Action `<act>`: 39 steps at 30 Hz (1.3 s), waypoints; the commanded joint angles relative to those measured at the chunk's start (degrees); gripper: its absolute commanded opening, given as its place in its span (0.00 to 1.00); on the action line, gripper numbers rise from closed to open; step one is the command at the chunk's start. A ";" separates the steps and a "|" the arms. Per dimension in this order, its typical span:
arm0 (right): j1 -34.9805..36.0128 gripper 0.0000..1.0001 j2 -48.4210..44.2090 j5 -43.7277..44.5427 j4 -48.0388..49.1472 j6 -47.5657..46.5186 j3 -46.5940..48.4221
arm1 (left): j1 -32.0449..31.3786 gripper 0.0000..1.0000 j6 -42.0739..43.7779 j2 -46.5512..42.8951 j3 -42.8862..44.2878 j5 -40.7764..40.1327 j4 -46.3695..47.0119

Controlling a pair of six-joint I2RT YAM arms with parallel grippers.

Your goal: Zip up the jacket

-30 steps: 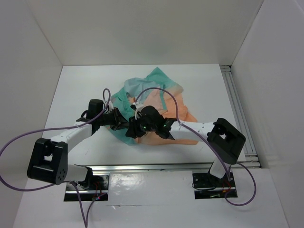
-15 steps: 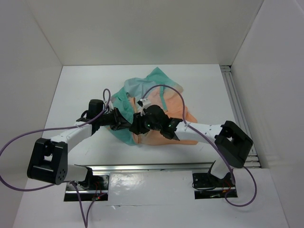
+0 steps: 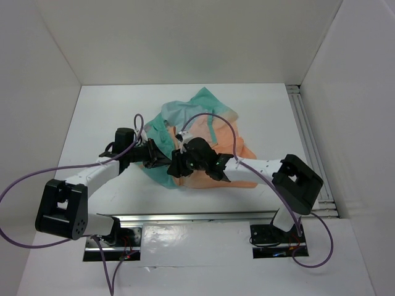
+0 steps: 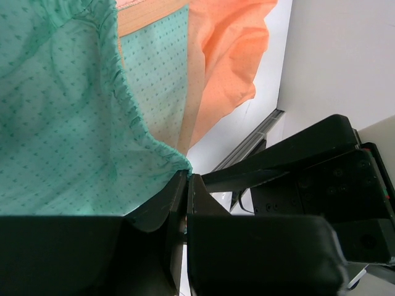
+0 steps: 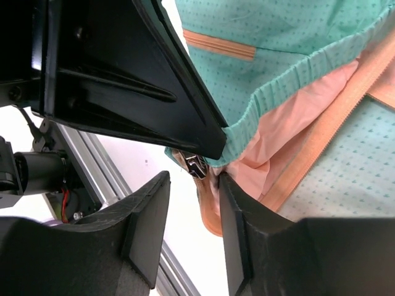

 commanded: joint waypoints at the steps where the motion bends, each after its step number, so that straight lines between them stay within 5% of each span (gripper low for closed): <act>1: -0.06 0.44 0.44 -0.99 3.43 -1.09 2.52 | 0.13 0.00 1.69 -1.25 2.06 1.71 1.09; 7: -0.06 0.35 1.50 -1.60 4.48 -1.09 3.66 | 0.13 0.00 1.69 -1.25 2.06 1.71 0.57; 13: -0.06 0.02 0.98 -1.07 4.48 -1.09 2.44 | 0.13 0.00 2.30 -1.25 2.06 1.18 -0.75; 17: -0.06 0.00 -1.13 0.07 4.48 -1.09 0.15 | 0.66 0.07 3.79 -1.87 3.20 0.13 -3.03; 19: -0.06 0.00 -1.92 0.07 3.95 -0.57 -0.73 | 1.27 0.15 4.33 -1.34 4.51 0.12 -4.09; 24: -0.06 0.00 -4.13 1.21 3.95 -0.56 -3.37 | 1.89 0.73 5.65 -1.34 4.52 0.74 -4.62; 27: -0.06 0.00 -4.65 1.21 3.95 0.05 -4.60 | 2.42 0.80 5.65 -1.86 4.52 1.26 -4.62; 39: -0.58 0.00 -5.18 1.21 4.48 0.58 -4.60 | 2.95 0.60 4.94 -5.38 -4.97 7.76 2.94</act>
